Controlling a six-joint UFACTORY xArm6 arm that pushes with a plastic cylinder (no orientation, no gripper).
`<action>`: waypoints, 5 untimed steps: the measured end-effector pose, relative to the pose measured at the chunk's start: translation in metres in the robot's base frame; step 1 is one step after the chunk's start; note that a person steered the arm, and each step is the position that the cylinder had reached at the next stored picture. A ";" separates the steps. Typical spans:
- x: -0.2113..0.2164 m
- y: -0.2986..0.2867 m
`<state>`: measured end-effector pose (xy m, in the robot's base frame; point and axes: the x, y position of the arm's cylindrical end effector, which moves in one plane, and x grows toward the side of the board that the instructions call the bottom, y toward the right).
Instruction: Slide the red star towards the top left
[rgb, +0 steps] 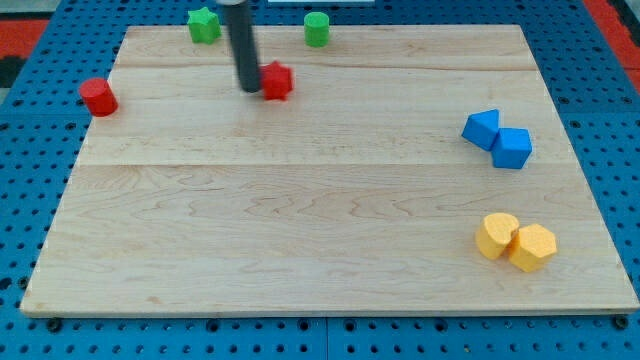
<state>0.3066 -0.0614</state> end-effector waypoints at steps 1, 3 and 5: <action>0.034 0.013; -0.010 0.084; -0.024 0.003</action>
<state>0.2828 -0.0579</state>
